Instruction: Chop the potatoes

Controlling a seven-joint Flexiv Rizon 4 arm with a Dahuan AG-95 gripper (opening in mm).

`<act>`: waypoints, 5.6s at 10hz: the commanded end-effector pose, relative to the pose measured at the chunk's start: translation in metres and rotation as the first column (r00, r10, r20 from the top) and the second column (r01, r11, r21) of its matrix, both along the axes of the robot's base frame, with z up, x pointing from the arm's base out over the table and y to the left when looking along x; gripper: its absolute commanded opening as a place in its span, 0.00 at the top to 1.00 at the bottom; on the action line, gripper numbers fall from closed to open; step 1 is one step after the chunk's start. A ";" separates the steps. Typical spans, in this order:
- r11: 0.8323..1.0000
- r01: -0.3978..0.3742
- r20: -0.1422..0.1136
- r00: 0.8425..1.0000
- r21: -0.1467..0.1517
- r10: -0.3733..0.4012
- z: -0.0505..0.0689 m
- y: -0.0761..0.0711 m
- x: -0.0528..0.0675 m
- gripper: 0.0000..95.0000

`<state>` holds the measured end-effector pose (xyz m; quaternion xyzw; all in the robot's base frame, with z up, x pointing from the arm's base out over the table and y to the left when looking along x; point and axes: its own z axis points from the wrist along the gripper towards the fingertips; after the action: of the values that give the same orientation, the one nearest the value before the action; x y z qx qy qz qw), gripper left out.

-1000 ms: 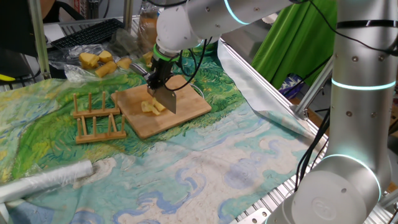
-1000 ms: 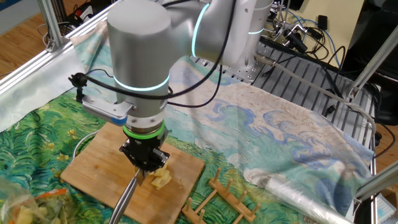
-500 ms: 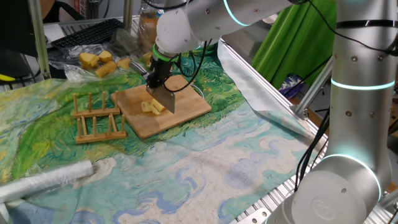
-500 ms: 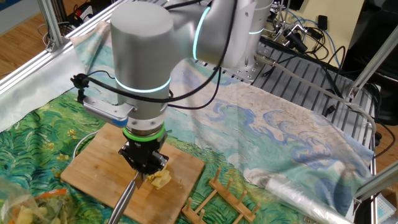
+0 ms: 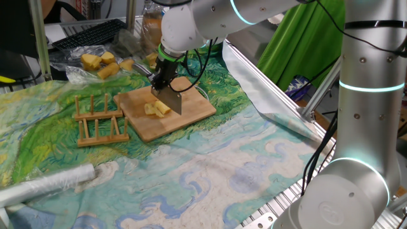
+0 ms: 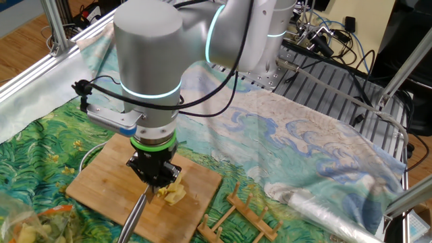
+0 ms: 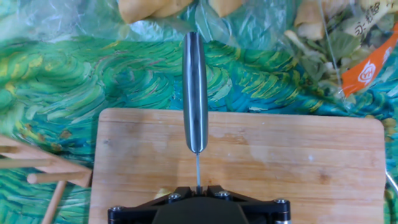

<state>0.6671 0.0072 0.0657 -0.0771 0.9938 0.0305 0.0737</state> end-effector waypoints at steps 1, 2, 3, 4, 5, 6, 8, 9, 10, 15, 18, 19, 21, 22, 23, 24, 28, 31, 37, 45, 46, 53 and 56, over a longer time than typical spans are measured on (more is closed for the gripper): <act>1.000 -0.003 0.005 1.000 0.002 0.003 -0.004 0.000 0.000 1.00; 1.000 -0.002 0.010 1.000 0.003 0.001 -0.008 0.000 -0.001 1.00; 1.000 0.001 0.017 1.000 0.009 -0.001 -0.019 0.001 -0.003 1.00; 1.000 -0.003 0.024 1.000 0.008 0.003 -0.029 0.002 -0.002 1.00; 1.000 0.003 0.027 1.000 0.014 -0.003 -0.033 0.003 -0.001 1.00; 1.000 0.008 0.034 0.999 0.022 -0.009 -0.037 0.003 -0.001 1.00; 0.999 0.020 0.031 0.999 0.025 -0.021 -0.036 0.005 -0.006 1.00; 0.998 0.047 0.025 0.999 0.034 -0.048 -0.031 0.004 -0.007 1.00; 0.998 0.054 0.018 0.998 0.040 -0.054 -0.030 0.006 -0.006 1.00; 0.996 0.078 -0.003 0.997 0.040 -0.078 -0.022 0.012 -0.004 1.00; 0.997 0.075 -0.013 0.997 0.034 -0.075 -0.010 0.014 -0.001 1.00; 0.997 0.070 -0.022 0.997 0.030 -0.069 -0.005 0.013 0.000 1.00; 0.999 0.052 -0.023 0.998 0.008 -0.051 0.006 0.008 0.001 1.00; 0.999 0.048 -0.022 0.999 0.005 -0.048 0.010 0.006 0.001 1.00; 0.999 0.038 -0.021 0.999 0.000 -0.038 0.014 0.002 0.001 1.00; 0.999 0.034 -0.019 0.999 -0.001 -0.034 0.016 -0.002 0.001 1.00; 0.998 0.063 -0.020 0.998 0.000 -0.063 0.013 -0.009 -0.002 1.00; 0.994 0.106 -0.015 0.994 0.011 -0.106 0.011 -0.008 -0.004 1.00; 0.981 0.193 0.000 0.981 0.024 -0.193 0.009 -0.006 -0.008 1.00; 0.983 0.182 0.014 0.983 0.008 -0.182 0.006 -0.006 -0.009 1.00; 0.985 0.170 0.023 0.985 0.002 -0.170 0.002 -0.007 -0.009 1.00; 0.984 0.171 0.095 0.980 0.049 -0.176 -0.039 -0.007 -0.008 1.00; 0.982 0.184 0.090 0.978 0.043 -0.187 -0.037 -0.007 -0.008 1.00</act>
<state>0.6589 0.0005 0.0371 0.0169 0.9911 0.0349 0.1270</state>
